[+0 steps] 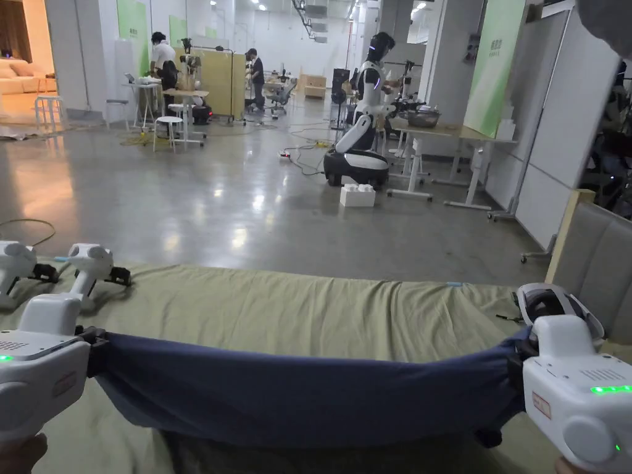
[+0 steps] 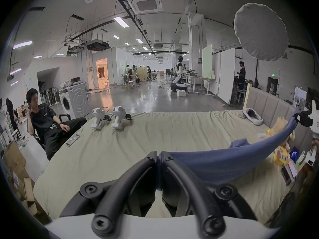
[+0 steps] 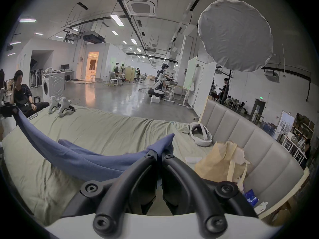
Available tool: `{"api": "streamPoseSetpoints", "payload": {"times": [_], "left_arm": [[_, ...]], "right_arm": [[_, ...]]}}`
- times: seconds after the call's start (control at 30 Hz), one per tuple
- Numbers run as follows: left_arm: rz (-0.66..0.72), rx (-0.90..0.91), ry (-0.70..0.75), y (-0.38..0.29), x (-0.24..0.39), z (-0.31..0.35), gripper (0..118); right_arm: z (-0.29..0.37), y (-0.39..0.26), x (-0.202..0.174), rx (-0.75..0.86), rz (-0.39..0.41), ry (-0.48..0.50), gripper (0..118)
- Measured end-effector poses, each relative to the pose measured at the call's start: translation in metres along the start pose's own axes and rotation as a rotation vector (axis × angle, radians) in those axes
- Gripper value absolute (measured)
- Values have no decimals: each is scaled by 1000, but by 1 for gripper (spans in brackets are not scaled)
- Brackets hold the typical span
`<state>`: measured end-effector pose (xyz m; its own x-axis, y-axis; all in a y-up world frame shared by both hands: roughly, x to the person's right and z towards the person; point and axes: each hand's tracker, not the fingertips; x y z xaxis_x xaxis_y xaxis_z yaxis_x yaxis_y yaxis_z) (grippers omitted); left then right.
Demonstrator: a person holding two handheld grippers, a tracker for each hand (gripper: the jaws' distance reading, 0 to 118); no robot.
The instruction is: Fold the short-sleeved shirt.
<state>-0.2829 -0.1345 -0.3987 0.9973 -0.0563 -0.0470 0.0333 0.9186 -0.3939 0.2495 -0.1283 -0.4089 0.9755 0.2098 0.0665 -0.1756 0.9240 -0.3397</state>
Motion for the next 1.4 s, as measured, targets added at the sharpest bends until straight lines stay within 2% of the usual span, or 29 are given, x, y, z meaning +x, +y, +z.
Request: {"api": "streamPoseSetpoints", "payload": {"times": [0.07, 0.37, 0.6, 0.73, 0.83, 1.03, 1.27, 1.37, 1.4], "left_arm": [[-2, -8, -1, -17, -2, 20, 6], [51, -23, -6, -68, -16, 86, 6], [40, -169, -31, -110, -20, 98, 6], [40, -311, -59, -144, -21, 82, 7], [30, -421, -76, -165, -22, 70, 7], [-22, -628, -99, -193, -15, 49, 7], [-61, -814, -82, -219, -4, 22, 7], [-58, -832, -76, -229, -1, 18, 7], [-51, -828, -74, -231, 0, 21, 7]], "right_arm": [[19, -17, 3, -13, -30, 11, 6], [93, -59, 1, -45, -7, 29, 6], [119, -97, -1, -168, 4, 50, 6], [111, -137, -4, -318, 22, 77, 6], [104, -169, -5, -396, -2, 109, 6], [78, -210, -10, -596, 82, 124, 6], [45, -225, -30, -826, 168, 137, 7], [37, -234, -36, -904, 188, 141, 17], [36, -234, -35, -902, 172, 144, 26]]}}
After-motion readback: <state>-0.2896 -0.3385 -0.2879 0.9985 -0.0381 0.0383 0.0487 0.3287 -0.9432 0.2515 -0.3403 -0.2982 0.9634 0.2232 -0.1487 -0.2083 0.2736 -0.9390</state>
